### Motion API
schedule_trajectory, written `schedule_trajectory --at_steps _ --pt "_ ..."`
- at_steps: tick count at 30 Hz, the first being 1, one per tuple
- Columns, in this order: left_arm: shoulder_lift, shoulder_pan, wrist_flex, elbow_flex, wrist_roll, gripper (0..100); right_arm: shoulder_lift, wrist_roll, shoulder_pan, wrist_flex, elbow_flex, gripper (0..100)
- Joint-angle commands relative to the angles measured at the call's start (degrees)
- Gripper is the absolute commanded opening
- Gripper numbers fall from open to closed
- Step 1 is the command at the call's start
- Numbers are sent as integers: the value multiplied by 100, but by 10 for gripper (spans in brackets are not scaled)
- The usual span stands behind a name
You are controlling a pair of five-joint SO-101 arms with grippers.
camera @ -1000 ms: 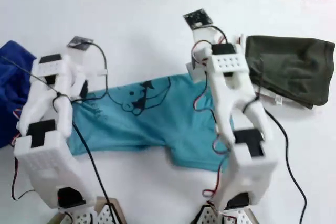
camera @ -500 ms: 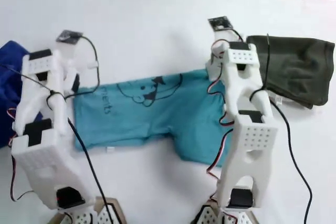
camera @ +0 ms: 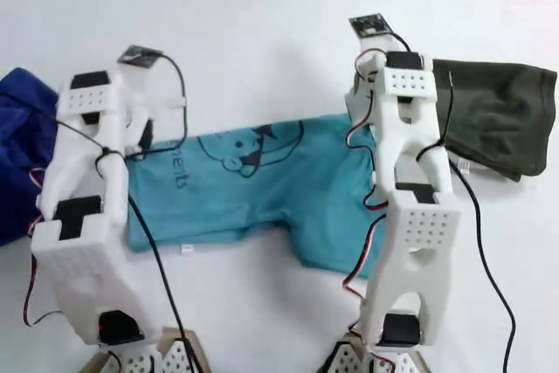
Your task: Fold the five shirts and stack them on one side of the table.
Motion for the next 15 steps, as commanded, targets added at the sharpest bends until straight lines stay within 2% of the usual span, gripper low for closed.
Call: schedule_trajectory --at_steps 1,6,15 --pt "-123 132 510 -268 44 26 -980 -18 -75 303 -9 19" --pt "-738 158 448 391 -158 27 -2158 255 -84 101 1354 20" --pt "-2365 316 -1134 3116 -211 26 -5121 818 -84 -1719 5925 19"
